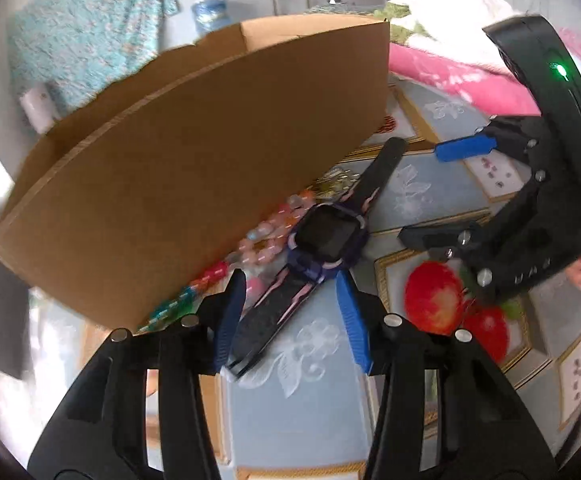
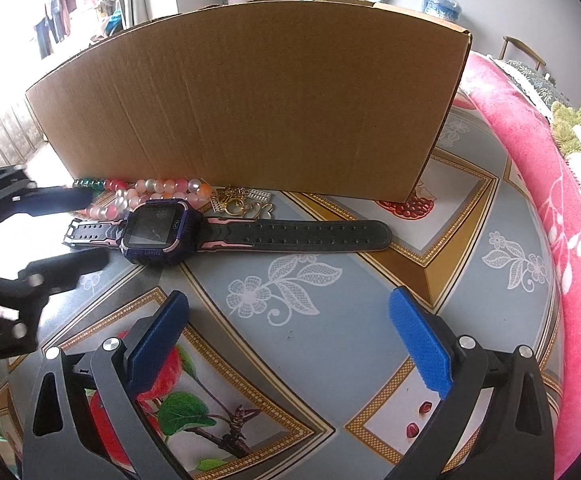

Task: Organize jewelry
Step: 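Move the left tool to the smartwatch and close it on the watch face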

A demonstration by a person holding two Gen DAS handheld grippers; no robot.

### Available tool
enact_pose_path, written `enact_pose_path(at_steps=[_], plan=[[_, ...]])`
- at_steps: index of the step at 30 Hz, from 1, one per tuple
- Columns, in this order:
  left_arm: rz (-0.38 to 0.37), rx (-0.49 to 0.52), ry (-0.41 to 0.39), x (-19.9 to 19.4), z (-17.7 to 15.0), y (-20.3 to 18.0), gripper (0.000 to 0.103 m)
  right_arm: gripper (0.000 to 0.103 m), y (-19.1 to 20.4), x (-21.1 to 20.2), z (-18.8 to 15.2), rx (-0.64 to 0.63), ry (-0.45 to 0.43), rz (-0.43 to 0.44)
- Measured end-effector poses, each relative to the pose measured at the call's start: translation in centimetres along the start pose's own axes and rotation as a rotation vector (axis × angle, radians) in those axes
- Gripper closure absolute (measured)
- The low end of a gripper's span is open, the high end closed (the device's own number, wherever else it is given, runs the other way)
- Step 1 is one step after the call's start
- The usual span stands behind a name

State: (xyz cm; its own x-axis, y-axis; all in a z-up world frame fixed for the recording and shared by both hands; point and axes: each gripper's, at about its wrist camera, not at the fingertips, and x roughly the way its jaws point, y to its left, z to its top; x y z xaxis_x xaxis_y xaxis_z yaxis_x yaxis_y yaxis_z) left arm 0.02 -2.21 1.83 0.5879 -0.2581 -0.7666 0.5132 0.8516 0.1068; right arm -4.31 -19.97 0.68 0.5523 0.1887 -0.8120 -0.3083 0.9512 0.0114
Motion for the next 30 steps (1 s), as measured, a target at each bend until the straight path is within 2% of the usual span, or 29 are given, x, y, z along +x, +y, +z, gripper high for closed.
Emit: enact_pose_path(at_steps=[8, 13, 16, 21, 24, 27, 30], plan=[[-0.111, 0.044, 0.006, 1.2, 0.7, -0.9, 0.058, 0.005, 0.0, 0.0, 0.0, 0.0, 0.0, 0.0], [-0.092, 0.105, 0.026, 2.0, 0.6, -2.3, 0.059, 0.005, 0.0, 0.1, 0.0, 0.001, 0.0, 0.001], [-0.096, 0.098, 0.042, 2.1, 1.0, -2.2, 0.064, 0.005, 0.0, 0.0, -0.1, 0.01, -0.004, 0.01], [-0.118, 0.07, 0.06, 2.4, 1.4, -1.7, 0.064, 0.005, -0.1, 0.0, -0.1, 0.012, -0.005, 0.015], [-0.132, 0.051, 0.064, 2.2, 1.2, -1.8, 0.068, 0.005, -0.2, 0.0, -0.1, 0.012, -0.005, 0.015], [-0.16, 0.068, 0.069, 1.7, 0.9, -2.3, 0.078, 0.005, -0.4, -0.1, -0.1, 0.011, -0.005, 0.015], [-0.136, 0.085, 0.062, 0.9, -0.1, -3.0, 0.081, 0.005, -0.4, -0.1, -0.2, 0.011, -0.007, 0.023]])
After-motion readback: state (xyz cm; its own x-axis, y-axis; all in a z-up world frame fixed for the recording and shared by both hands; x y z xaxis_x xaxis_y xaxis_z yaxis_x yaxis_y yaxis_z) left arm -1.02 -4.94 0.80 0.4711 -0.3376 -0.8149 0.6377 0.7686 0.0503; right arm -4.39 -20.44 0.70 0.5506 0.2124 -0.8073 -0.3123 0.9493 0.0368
